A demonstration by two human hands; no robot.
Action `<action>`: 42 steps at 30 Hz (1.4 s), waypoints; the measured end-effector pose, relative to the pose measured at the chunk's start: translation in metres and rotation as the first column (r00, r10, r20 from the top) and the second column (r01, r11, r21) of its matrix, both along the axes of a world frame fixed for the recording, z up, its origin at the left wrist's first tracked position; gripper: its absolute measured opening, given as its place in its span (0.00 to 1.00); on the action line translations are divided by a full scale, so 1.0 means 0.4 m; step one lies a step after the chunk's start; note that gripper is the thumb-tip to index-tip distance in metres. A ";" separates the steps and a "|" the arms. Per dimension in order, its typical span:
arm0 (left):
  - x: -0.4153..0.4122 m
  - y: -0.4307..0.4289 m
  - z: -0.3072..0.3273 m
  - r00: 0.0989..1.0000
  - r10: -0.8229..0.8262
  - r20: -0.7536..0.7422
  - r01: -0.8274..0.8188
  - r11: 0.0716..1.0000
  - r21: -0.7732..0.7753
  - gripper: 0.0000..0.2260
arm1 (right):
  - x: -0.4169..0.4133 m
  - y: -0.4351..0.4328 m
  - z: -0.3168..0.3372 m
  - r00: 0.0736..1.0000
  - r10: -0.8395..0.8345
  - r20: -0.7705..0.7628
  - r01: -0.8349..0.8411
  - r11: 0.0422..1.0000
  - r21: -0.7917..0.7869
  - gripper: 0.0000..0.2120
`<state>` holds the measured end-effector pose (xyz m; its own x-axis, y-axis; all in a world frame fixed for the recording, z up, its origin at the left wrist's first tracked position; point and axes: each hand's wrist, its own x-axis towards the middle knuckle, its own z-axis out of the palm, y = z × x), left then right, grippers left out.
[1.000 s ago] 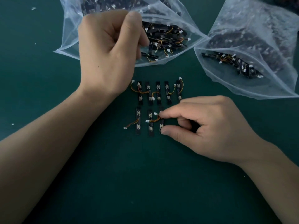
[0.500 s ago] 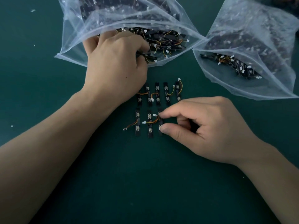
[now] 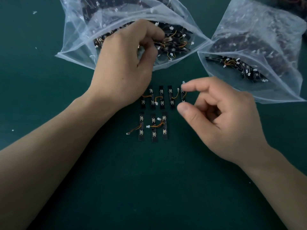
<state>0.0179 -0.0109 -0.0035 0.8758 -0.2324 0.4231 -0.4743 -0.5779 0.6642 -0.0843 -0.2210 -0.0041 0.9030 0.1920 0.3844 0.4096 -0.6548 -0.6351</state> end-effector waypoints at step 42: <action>-0.044 -0.016 0.024 0.824 -0.553 -0.122 0.527 0.828 -0.190 0.00 | 0.010 -0.003 0.007 0.990 -0.106 0.092 0.100 0.993 0.068 0.02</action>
<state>0.0002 -0.0173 0.0061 0.6867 -0.6373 0.3496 -0.5585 -0.1548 0.8149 -0.0802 -0.2223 -0.0011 0.8752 0.0726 0.4783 0.4030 -0.6563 -0.6378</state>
